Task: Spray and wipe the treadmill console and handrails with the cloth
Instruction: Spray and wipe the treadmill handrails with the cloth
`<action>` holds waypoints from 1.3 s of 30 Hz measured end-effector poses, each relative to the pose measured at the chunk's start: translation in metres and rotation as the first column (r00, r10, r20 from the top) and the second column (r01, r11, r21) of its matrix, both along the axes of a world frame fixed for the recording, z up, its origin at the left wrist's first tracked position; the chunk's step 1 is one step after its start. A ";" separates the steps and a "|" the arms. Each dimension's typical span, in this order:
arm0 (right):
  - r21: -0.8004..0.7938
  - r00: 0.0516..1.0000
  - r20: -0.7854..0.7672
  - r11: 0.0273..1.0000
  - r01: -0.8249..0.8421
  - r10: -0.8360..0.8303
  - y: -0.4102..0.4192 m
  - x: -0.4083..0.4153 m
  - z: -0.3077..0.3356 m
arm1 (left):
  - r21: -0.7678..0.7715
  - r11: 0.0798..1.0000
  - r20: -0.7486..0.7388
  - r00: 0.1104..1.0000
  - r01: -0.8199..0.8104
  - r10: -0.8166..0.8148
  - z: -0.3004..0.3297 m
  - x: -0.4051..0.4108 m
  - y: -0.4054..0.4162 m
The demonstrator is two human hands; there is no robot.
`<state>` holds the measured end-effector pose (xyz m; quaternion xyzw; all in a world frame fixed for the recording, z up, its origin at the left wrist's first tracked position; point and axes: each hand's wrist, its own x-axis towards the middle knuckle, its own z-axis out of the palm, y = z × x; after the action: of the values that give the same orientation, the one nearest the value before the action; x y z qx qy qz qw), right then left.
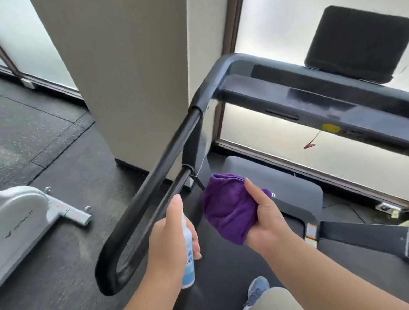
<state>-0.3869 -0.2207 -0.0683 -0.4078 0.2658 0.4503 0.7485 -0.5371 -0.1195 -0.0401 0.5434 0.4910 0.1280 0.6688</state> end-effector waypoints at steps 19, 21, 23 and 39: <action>0.063 0.971 -0.047 0.970 0.235 -0.233 -0.105 0.179 0.035 | 0.061 0.970 -0.109 0.967 0.235 -0.228 0.042 0.218 -0.081; 0.072 0.961 -0.050 0.959 0.275 -0.272 -0.127 0.197 0.037 | 0.058 0.963 -0.109 0.960 0.265 -0.258 0.045 0.241 -0.098; 0.080 0.948 -0.056 0.945 0.318 -0.314 -0.150 0.213 0.039 | 0.063 0.944 -0.114 0.942 0.324 -0.316 0.046 0.264 -0.114; 0.056 0.721 -0.033 0.719 0.693 -0.692 -0.300 0.263 0.027 | 0.028 0.631 -0.030 0.631 0.776 -0.775 0.053 0.409 -0.246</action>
<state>-0.1240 -0.5205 -0.0415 -0.2524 0.3880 0.1483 0.8739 -0.1278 -0.3650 0.0131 0.7150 0.2126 -0.1664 0.6449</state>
